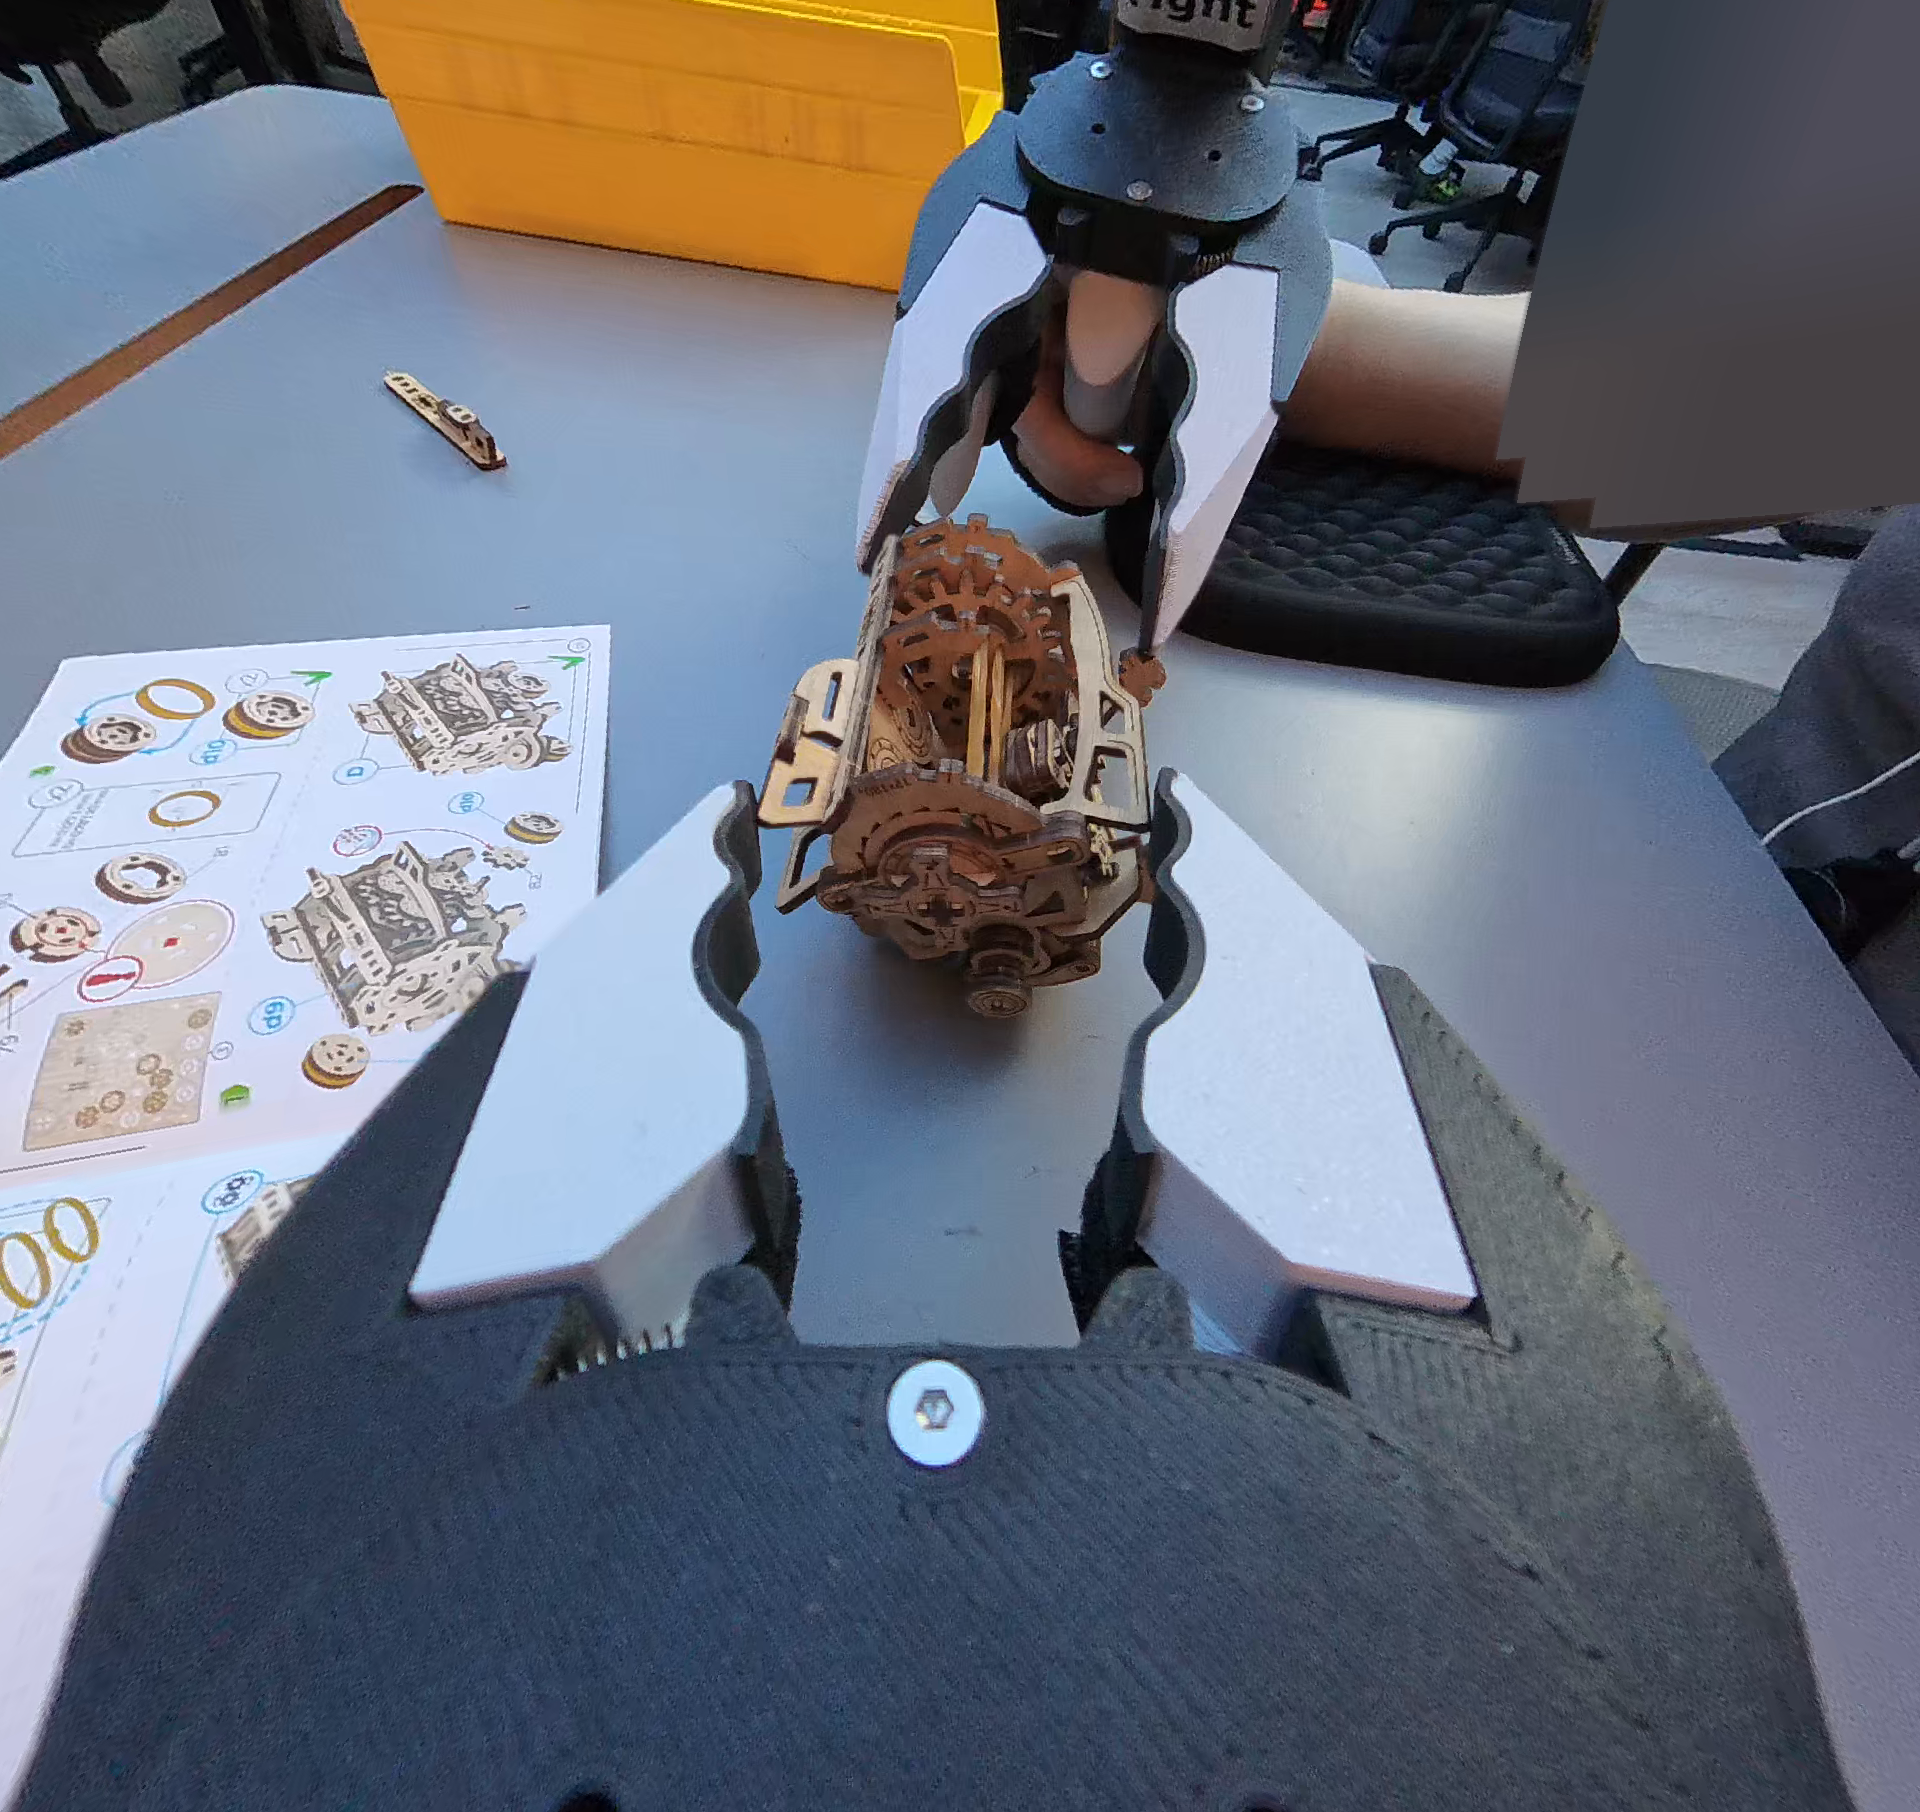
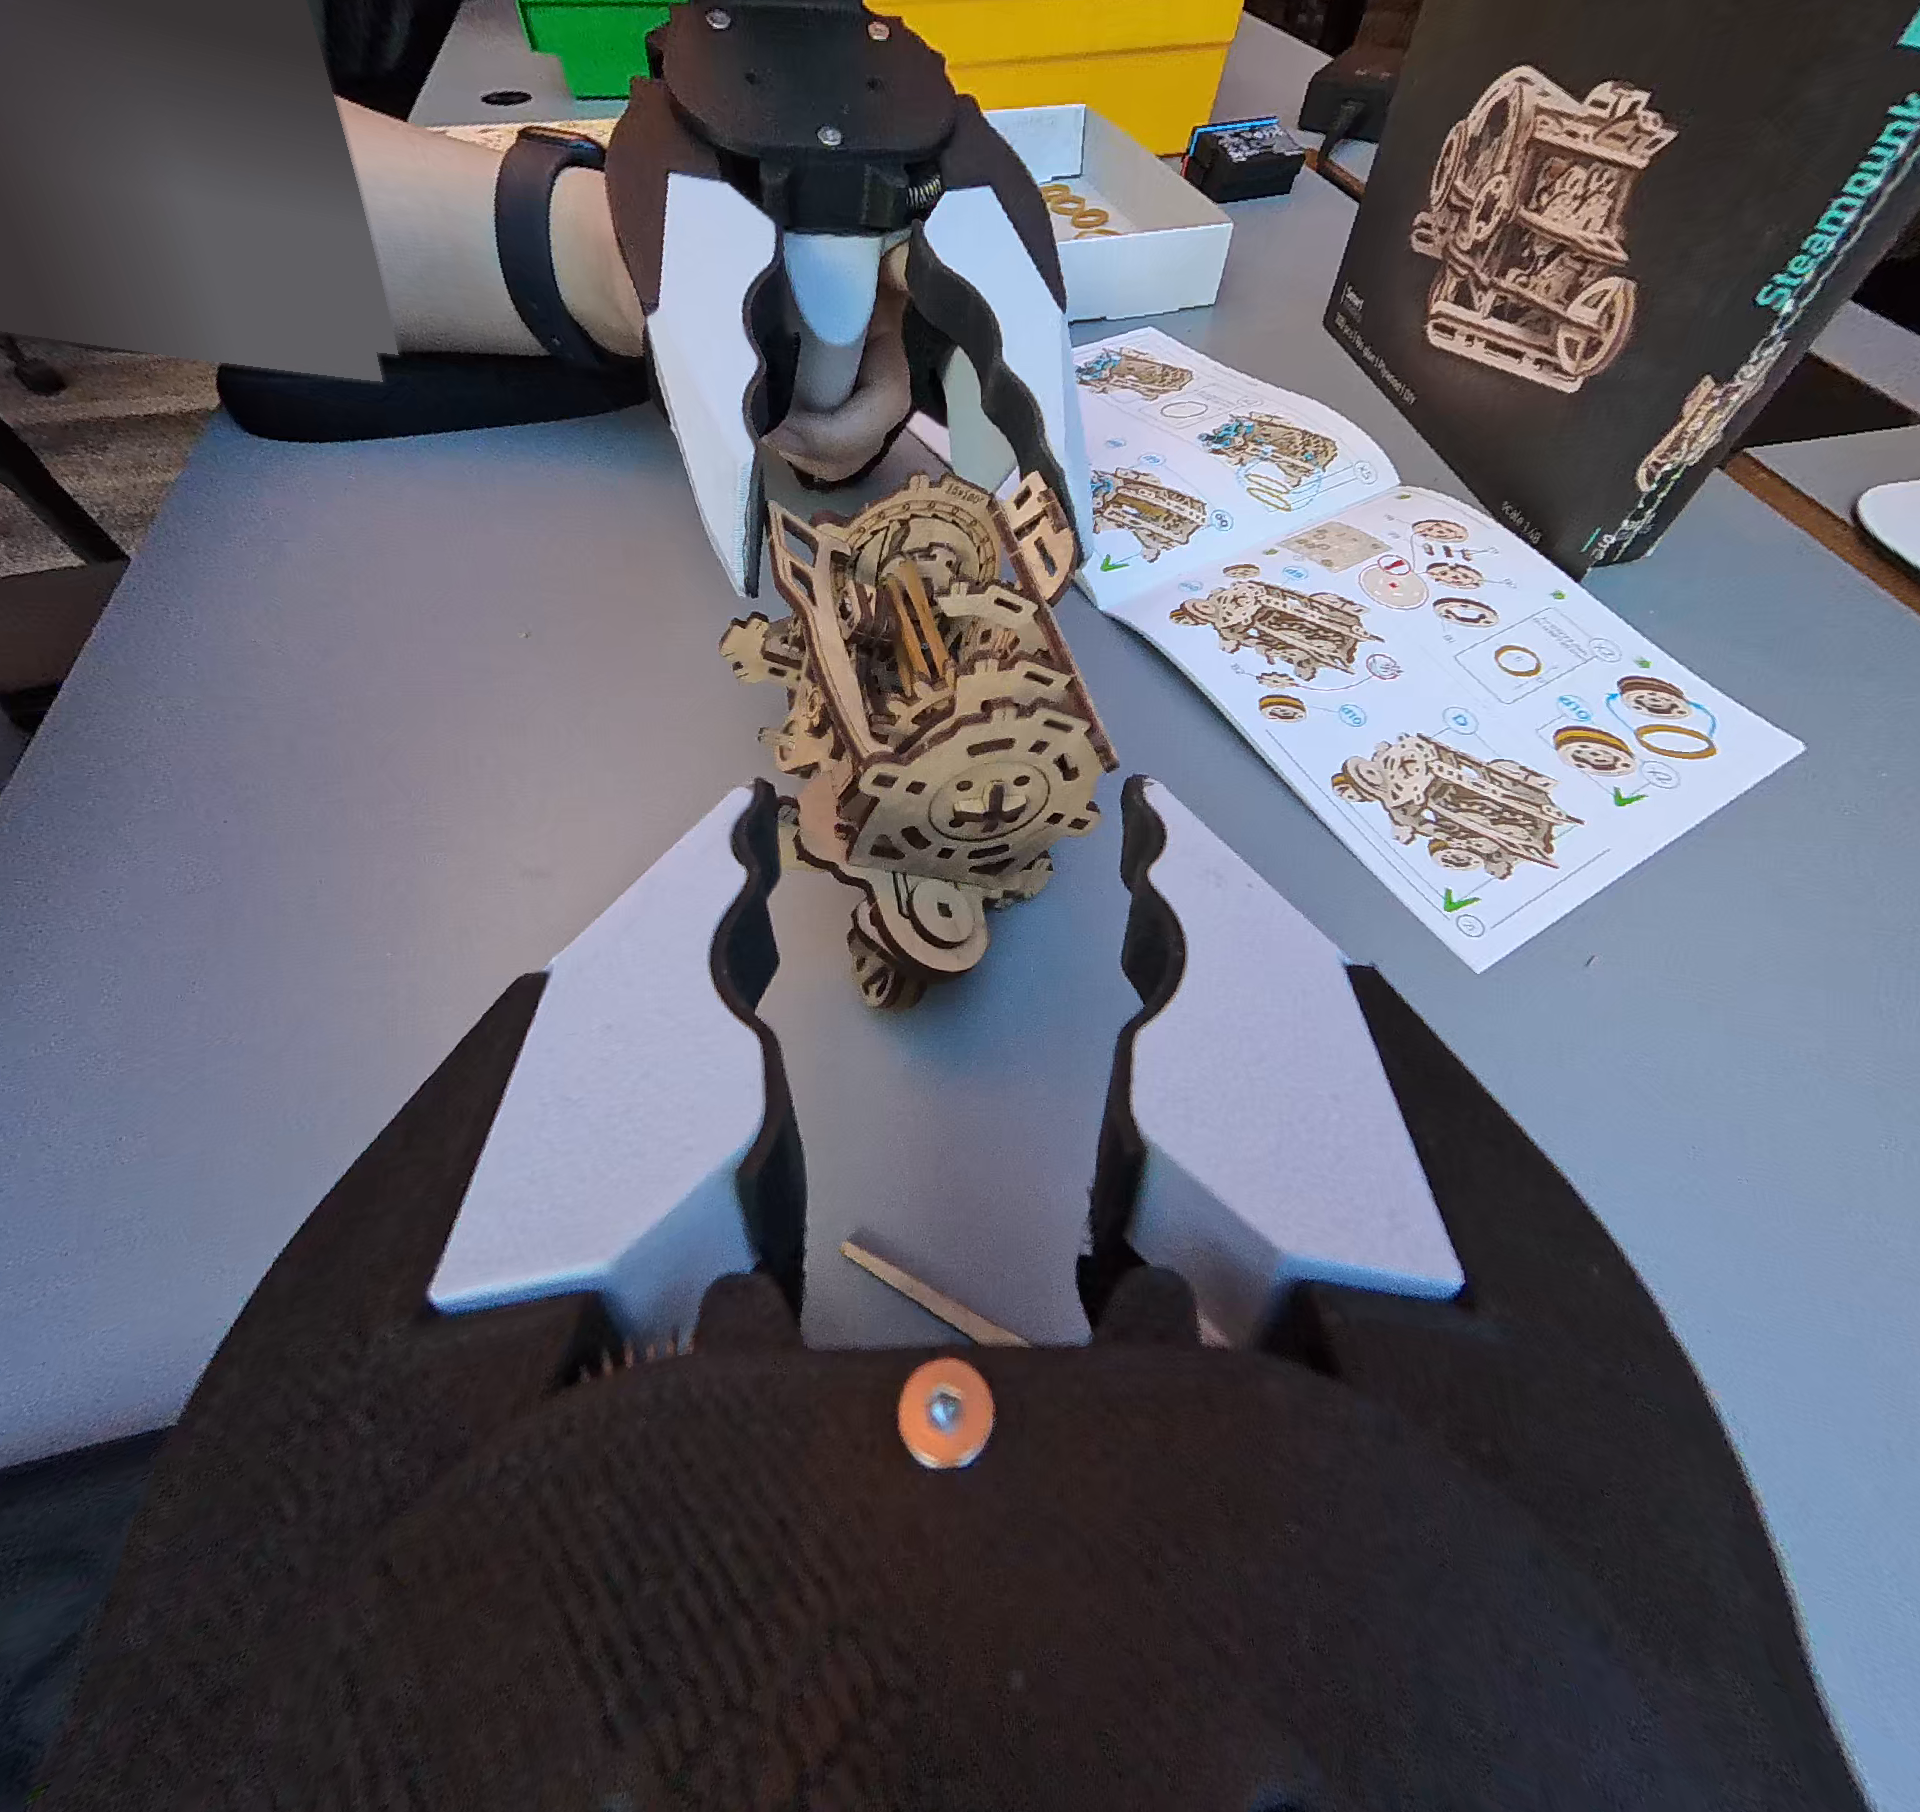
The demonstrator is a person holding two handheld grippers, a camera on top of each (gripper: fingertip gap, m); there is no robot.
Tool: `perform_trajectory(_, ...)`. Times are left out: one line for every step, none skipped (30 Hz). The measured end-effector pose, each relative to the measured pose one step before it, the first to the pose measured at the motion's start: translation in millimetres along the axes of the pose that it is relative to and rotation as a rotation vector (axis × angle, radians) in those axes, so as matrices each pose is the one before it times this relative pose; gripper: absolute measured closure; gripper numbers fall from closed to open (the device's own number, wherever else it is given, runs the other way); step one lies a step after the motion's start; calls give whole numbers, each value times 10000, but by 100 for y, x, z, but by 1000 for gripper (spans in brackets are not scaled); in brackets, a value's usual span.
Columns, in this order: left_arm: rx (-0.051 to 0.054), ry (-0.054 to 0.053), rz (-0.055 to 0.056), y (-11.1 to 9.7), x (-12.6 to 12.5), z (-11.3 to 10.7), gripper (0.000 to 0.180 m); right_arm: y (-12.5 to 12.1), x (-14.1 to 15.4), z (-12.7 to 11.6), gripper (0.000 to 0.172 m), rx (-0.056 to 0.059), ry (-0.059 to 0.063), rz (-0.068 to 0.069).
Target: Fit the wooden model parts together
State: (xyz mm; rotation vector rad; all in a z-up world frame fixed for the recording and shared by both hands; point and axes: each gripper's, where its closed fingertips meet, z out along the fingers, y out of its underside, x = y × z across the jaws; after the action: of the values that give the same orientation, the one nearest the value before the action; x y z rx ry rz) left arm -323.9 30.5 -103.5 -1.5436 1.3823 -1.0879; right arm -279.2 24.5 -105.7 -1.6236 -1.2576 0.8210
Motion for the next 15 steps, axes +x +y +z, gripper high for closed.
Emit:
perform_trajectory(32, -70, -188, -58, -95, -8, 107, -109, 142, -102, 107, 84, 104, -83)
perform_trajectory(61, -94, -148, -62, -52, -1, 108, -93, 113, -90, 107, 61, 111, -128)
perform_trajectory(35, -115, -118, -2, -4, 12, 108, -86, 77, -69, 108, 54, 96, -130)
perform_trajectory(15, -152, -87, 11, 35, -7, 108, -67, 81, -59, 108, 40, 102, -129)
perform_trajectory(-12, -163, 13, 32, 75, -18, 108, -42, 62, -29, 108, 23, 101, -121)
perform_trajectory(-27, -154, 107, 44, 123, -37, 108, -42, 60, -32, 108, 22, 99, -123)
perform_trajectory(-47, -126, 121, 42, 157, -45, 108, -42, -40, -20, 109, 34, 42, -110)
perform_trajectory(-46, -114, 74, 34, 117, -37, 108, -1, -82, 7, 110, 0, 4, -88)
perform_trajectory(-19, -95, 37, 30, 94, -19, 108, 52, 4, 19, 110, -31, 50, -91)
perform_trajectory(5, -59, 45, 18, 84, -20, 108, 32, -9, 13, 110, -18, 30, -76)
perform_trajectory(-13, -24, 64, 31, 82, -10, 108, 18, 16, 10, 111, -15, 21, -37)
perform_trajectory(-43, -17, 72, 40, 42, -13, 108, 61, 14, 8, 111, -32, 15, -34)
perform_trajectory(-36, -15, 69, 26, 17, -5, 108, 37, 6, -1, 111, -4, -2, -16)
perform_trajectory(-18, -12, 46, 2, 15, 1, 108, 80, -3, 13, 112, -36, -9, -4)
perform_trajectory(-5, -14, 43, -10, 25, 21, 108, 106, 14, 11, 113, -51, 6, -18)
